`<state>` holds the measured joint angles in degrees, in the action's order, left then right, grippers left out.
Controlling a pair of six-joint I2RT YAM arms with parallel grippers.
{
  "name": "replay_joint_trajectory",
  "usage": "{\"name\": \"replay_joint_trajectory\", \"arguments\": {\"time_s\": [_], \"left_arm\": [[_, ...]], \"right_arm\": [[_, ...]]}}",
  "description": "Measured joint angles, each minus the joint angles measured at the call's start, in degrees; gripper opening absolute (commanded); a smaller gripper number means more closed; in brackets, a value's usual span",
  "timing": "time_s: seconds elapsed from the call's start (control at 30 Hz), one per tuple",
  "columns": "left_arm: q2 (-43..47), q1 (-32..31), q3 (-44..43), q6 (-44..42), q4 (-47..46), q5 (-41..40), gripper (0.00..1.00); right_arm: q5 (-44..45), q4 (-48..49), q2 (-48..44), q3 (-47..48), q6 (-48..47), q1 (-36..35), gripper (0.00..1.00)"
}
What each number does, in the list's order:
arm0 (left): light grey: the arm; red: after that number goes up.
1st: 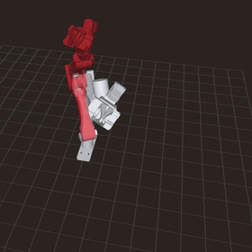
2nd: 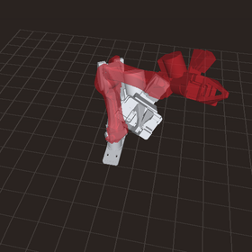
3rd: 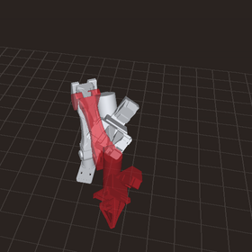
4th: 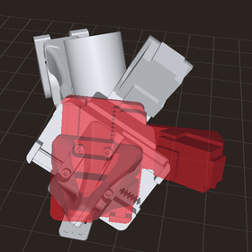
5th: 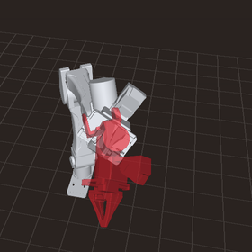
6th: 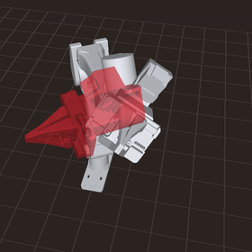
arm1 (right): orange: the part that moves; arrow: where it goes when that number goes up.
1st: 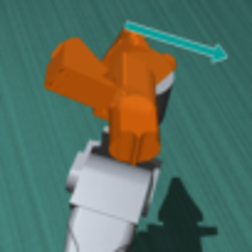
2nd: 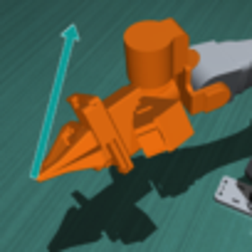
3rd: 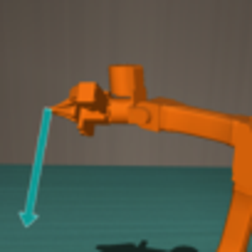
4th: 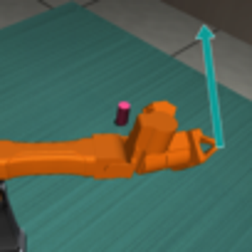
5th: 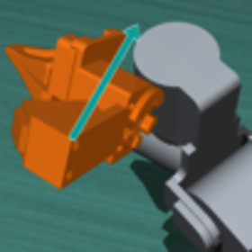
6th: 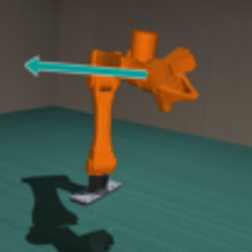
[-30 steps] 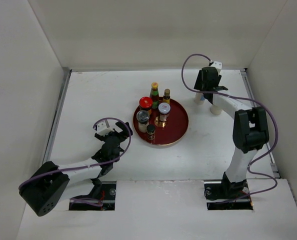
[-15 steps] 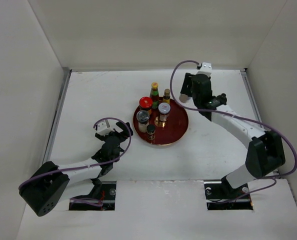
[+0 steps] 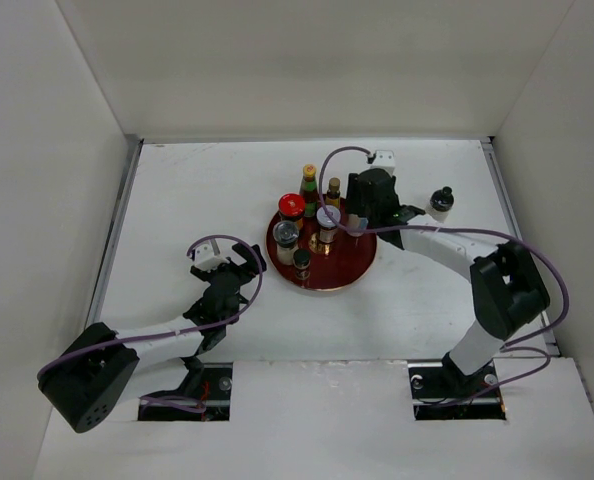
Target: Organize the condiment bottles
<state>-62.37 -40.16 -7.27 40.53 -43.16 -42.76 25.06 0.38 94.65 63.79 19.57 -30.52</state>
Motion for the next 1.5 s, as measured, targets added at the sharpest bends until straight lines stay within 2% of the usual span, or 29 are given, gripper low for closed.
{"name": "replay_joint_trajectory", "arguments": {"time_s": [0.07, 0.17, 0.27, 0.5, 0.6, 0.73, 0.87, 1.23, 1.37, 1.43, 1.5], "left_arm": [[0.00, 0.00, 0.00, 0.02, 0.00, 0.02, 1.00], [0.00, 0.00, 0.00, 0.02, 0.00, 0.11, 1.00], [0.00, 0.00, -0.02, 0.02, 0.00, 0.17, 1.00], [0.00, 0.00, -0.02, 0.04, 0.00, 0.46, 1.00], [0.00, 0.00, -0.02, 0.07, 0.00, 0.61, 1.00], [0.00, 0.00, -0.02, 0.15, 0.00, 0.98, 1.00], [-0.02, 0.00, -0.02, 0.22, 0.00, 1.25, 1.00], [-0.55, 0.00, -0.76, 0.26, -0.13, 1.49, 1.00], [-0.83, 0.00, -0.76, 0.26, -0.04, 1.49, 1.00], [-0.81, 0.00, -0.76, 0.26, -0.15, 1.49, 1.00], [-0.83, 0.00, -0.76, 0.28, -0.13, 1.49, 1.00]], "right_arm": [[0.20, 0.33, 0.50, -0.11, 0.09, -0.31, 0.55], [0.52, 0.46, 0.52, -0.11, 0.24, -0.48, 0.76], [0.57, 0.63, 0.15, -0.17, 0.92, -0.70, 0.86], [0.68, 1.05, -10.54, -4.37, 1.57, -0.26, 0.97], [1.64, 1.77, -16.98, -7.21, 1.77, 2.95, 1.00], [7.21, 2.60, -20.11, -10.38, 1.84, 11.47, 1.00], [11.67, 1.70, -16.04, -11.45, 1.46, 18.60, 1.00], [5.68, 3.61, -1.57, -9.31, 0.11, 25.22, 0.98], [3.61, 5.73, 1.36, -7.56, 0.13, 27.26, 0.85], [2.78, 6.93, 2.86, -6.64, 0.00, 27.74, 0.75], [1.84, 7.63, 4.04, -6.12, -0.04, 27.82, 0.59]]}}
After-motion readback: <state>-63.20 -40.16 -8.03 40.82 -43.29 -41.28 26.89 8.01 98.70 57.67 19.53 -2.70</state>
